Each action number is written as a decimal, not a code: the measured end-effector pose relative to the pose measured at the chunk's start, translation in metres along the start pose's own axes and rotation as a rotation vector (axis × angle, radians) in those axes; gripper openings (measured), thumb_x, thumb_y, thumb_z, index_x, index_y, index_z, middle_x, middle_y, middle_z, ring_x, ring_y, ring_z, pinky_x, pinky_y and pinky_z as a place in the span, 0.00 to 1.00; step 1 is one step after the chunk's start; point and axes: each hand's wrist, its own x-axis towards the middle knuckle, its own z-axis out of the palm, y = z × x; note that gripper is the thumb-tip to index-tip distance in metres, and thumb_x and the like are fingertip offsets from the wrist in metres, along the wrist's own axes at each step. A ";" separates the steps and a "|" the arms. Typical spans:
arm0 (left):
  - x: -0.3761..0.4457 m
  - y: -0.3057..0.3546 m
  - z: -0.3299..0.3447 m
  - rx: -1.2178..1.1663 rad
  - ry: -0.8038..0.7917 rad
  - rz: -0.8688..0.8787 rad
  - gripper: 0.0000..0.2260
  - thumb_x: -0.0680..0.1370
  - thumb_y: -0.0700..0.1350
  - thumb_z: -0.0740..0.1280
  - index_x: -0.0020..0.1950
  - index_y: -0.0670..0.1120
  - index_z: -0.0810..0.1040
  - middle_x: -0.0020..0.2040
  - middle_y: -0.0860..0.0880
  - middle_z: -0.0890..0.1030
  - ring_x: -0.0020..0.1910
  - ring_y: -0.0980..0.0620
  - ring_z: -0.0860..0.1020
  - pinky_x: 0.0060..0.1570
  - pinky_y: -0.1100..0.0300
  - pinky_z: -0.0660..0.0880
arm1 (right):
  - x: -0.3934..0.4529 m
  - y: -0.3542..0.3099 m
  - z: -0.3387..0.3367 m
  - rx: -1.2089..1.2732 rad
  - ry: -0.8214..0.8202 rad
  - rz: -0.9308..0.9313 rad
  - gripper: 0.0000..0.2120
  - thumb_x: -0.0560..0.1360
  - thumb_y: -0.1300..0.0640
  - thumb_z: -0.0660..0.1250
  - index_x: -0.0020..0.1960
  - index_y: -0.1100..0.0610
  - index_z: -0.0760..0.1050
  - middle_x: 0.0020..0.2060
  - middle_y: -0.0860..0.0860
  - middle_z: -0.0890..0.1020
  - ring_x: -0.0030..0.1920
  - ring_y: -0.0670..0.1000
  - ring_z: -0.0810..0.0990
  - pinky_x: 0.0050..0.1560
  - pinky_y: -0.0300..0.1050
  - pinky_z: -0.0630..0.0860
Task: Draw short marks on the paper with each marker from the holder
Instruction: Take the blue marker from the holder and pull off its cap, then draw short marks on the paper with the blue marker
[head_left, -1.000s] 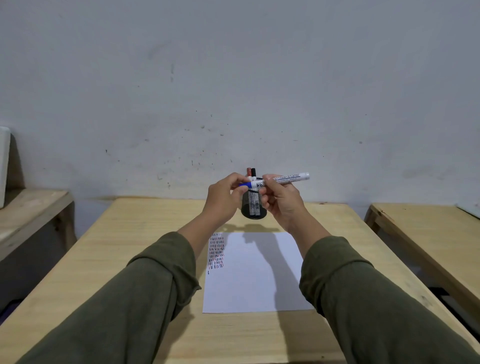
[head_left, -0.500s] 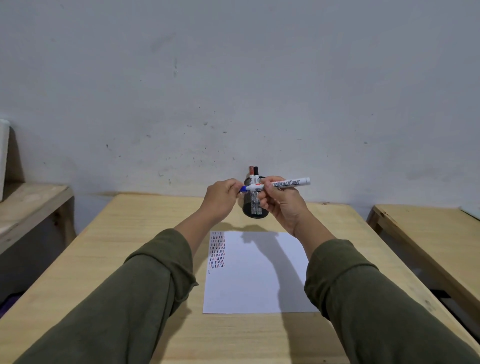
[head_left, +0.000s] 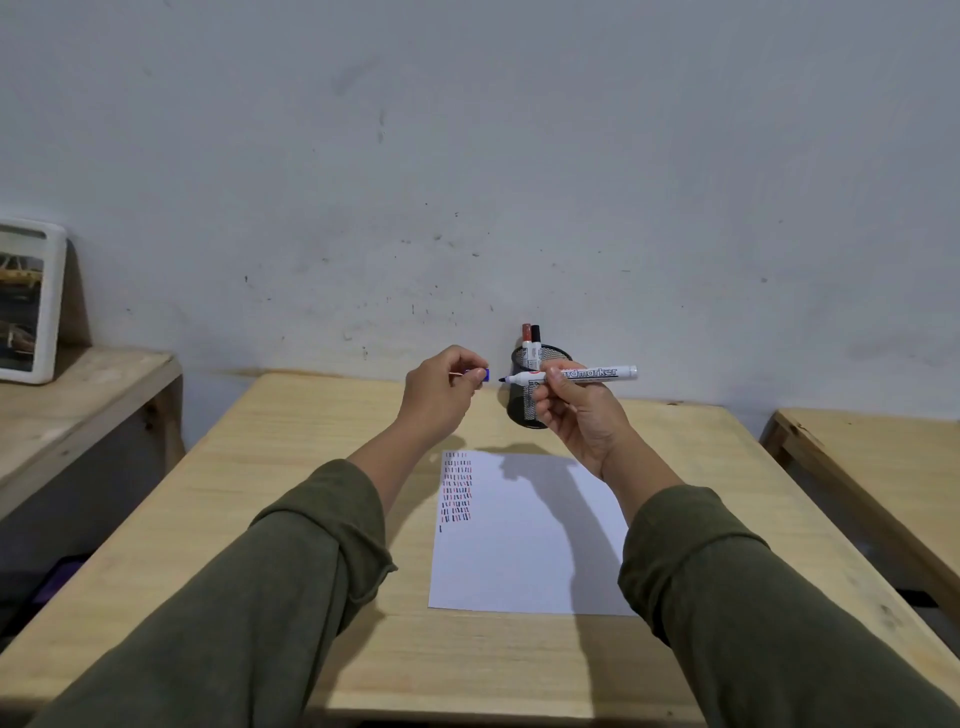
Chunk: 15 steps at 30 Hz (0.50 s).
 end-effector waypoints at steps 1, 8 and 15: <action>0.000 -0.005 -0.005 0.031 0.027 -0.011 0.05 0.76 0.43 0.65 0.48 0.47 0.80 0.41 0.52 0.80 0.38 0.55 0.77 0.39 0.73 0.70 | 0.000 0.002 0.000 0.002 0.003 0.006 0.07 0.79 0.64 0.60 0.43 0.58 0.74 0.25 0.50 0.79 0.27 0.44 0.77 0.30 0.34 0.74; -0.002 -0.049 -0.025 0.100 0.078 -0.137 0.08 0.71 0.38 0.67 0.50 0.45 0.79 0.35 0.52 0.76 0.30 0.59 0.71 0.35 0.73 0.68 | 0.006 0.022 -0.001 -0.039 -0.005 0.051 0.08 0.79 0.63 0.60 0.42 0.58 0.75 0.26 0.50 0.78 0.26 0.44 0.75 0.29 0.32 0.74; -0.012 -0.082 -0.024 0.117 0.044 -0.229 0.25 0.71 0.34 0.63 0.66 0.51 0.65 0.43 0.47 0.77 0.39 0.52 0.75 0.35 0.69 0.72 | 0.017 0.037 0.000 -0.047 0.001 0.088 0.09 0.79 0.63 0.59 0.42 0.57 0.74 0.25 0.49 0.79 0.25 0.43 0.76 0.28 0.32 0.74</action>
